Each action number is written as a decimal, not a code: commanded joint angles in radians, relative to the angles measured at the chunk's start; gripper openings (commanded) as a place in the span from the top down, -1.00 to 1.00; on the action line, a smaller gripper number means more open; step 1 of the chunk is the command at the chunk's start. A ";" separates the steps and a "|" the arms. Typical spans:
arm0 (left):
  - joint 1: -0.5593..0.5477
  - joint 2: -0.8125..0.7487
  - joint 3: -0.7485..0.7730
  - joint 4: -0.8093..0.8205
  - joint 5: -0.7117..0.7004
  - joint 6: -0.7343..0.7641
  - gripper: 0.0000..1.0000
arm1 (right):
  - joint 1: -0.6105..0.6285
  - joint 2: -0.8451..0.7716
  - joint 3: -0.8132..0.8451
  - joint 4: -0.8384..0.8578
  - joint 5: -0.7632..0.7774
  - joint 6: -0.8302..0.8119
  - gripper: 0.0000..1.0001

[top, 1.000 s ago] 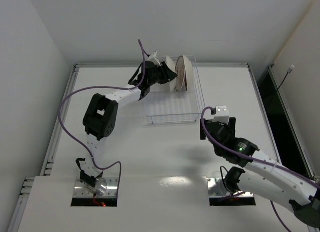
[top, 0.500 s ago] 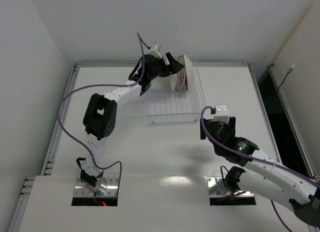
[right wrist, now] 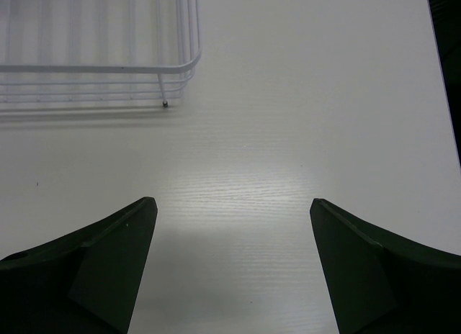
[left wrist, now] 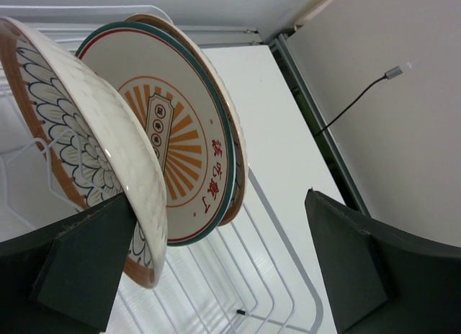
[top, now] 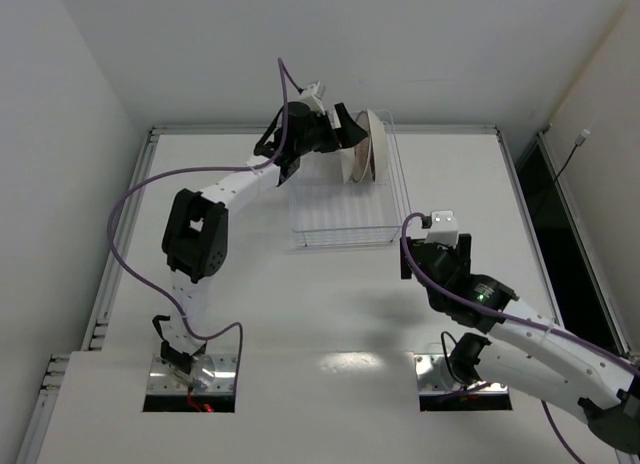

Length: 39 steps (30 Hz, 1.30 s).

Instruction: Load the plates into the dish rack

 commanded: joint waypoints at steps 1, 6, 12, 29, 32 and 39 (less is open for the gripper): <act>-0.007 -0.147 0.042 0.005 0.036 0.093 -1.00 | 0.005 0.010 0.023 0.018 0.019 0.018 -0.72; -0.007 -0.294 -0.134 0.017 -0.041 0.179 -1.00 | -0.004 0.030 0.066 -0.002 -0.004 0.037 -0.67; -0.017 -0.458 -0.186 -0.145 -0.263 0.360 -1.00 | -0.004 0.093 0.156 0.061 -0.064 0.046 -0.54; -0.036 -0.741 -0.603 -0.050 -0.702 0.467 -1.00 | -0.292 0.485 0.302 0.203 -0.237 -0.038 -0.39; -0.059 -0.813 -0.665 -0.016 -0.733 0.467 -1.00 | -0.335 0.554 0.311 0.225 -0.285 -0.051 -0.34; -0.079 -0.846 -0.629 -0.056 -0.736 0.516 -1.00 | -0.392 0.723 0.288 0.321 -0.384 -0.051 0.01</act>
